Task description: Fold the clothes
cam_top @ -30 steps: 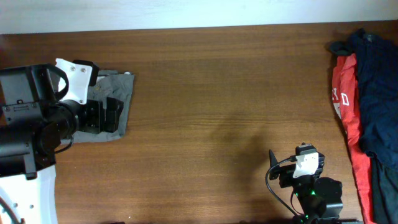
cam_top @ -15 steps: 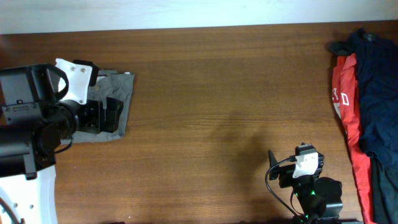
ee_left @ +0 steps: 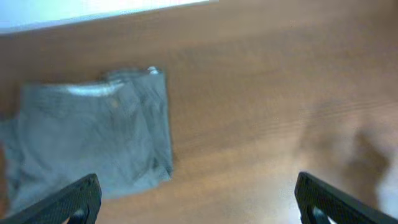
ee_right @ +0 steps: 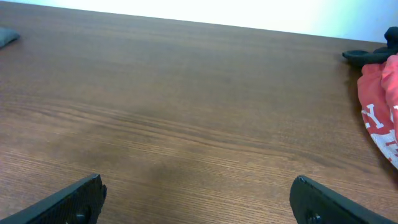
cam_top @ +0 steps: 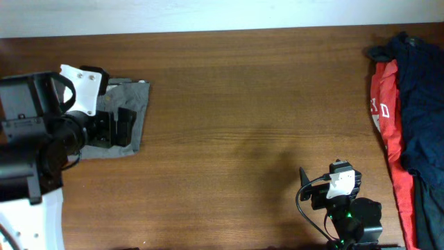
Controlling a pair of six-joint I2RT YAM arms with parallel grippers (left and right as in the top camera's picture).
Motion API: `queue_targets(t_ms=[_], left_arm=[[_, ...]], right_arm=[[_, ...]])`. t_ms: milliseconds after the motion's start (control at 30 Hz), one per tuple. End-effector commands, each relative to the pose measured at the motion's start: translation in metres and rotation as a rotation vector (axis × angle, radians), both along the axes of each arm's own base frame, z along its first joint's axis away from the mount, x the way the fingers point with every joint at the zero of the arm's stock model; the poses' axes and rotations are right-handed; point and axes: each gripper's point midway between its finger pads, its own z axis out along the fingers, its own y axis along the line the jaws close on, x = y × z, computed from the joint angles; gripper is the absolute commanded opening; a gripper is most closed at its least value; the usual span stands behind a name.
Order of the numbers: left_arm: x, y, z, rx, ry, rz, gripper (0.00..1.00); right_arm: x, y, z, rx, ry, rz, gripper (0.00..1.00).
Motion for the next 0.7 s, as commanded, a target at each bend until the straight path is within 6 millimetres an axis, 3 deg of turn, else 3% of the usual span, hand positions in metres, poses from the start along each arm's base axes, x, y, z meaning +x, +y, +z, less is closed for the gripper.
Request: queue_targets(t_ms=[0, 133, 333, 667], left_arm=[[0.0, 0.004, 0.01, 0.053, -0.153, 0.005, 0.99], [0.004, 0.004, -0.012, 0.078, -0.309, -0.001, 0.99], [-0.02, -0.003, -0.061, 0.067, -0.454, -0.012, 0.99], [-0.055, -0.01, -0.1, 0.075, -0.68, -0.027, 0.99]], right_arm=[[0.0, 0.0, -0.001, 0.008, -0.004, 0.0, 0.99], [0.0, 0.0, -0.001, 0.008, -0.004, 0.0, 0.99], [0.0, 0.0, -0.001, 0.008, -0.004, 0.0, 0.99], [0.0, 0.0, -0.001, 0.008, -0.004, 0.0, 0.99]])
